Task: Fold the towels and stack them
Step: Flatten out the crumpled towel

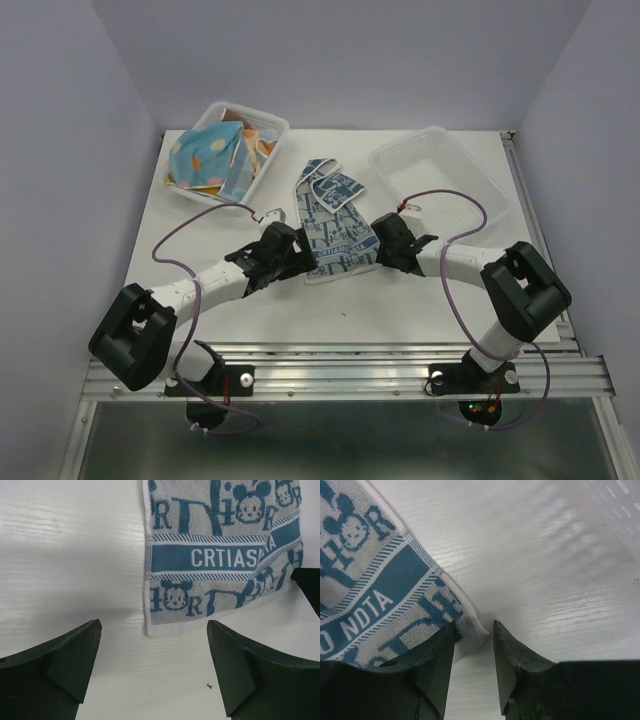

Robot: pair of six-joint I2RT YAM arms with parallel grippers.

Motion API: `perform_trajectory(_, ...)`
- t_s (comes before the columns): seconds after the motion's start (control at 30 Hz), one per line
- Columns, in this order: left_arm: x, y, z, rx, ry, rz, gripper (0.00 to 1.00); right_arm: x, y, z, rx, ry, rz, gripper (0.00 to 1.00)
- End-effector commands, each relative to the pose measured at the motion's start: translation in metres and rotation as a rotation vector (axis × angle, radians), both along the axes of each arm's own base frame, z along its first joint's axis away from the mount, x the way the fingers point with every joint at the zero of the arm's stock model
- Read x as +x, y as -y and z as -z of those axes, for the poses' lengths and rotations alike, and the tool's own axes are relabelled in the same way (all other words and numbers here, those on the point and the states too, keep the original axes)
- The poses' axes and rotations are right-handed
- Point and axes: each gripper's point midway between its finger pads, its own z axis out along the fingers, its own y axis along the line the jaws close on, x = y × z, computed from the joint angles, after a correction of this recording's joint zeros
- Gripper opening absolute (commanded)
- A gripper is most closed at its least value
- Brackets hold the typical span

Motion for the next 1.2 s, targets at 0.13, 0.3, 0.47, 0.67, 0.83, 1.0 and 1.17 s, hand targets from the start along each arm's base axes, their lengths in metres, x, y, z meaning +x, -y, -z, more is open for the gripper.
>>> perform_trajectory(0.13,0.007,0.011,-0.012,-0.006,0.028,-0.001,0.99,-0.016,0.004,0.003,0.04,-0.021,0.003,0.35)
perform_trajectory(0.3,0.003,0.013,-0.004,0.016,0.011,0.007,0.95,-0.02,0.001,0.015,0.046,-0.051,-0.01,0.22)
perform_trajectory(0.47,-0.004,0.007,0.01,0.048,-0.037,-0.011,0.83,-0.023,0.0,0.021,0.051,-0.073,-0.014,0.18)
perform_trajectory(0.67,-0.008,0.011,0.022,0.069,-0.067,-0.003,0.81,-0.026,-0.002,0.019,0.077,-0.065,-0.03,0.17)
perform_trajectory(0.83,-0.008,0.018,0.025,0.08,-0.08,0.02,0.78,-0.028,-0.002,0.019,0.073,-0.068,-0.036,0.17)
perform_trajectory(1.0,-0.012,0.014,0.035,0.135,-0.107,0.006,0.65,-0.028,0.0,0.016,0.075,-0.058,-0.036,0.18)
perform_trajectory(1.17,-0.029,0.007,0.044,0.26,-0.15,-0.015,0.64,-0.028,-0.001,0.011,0.083,-0.043,-0.04,0.18)
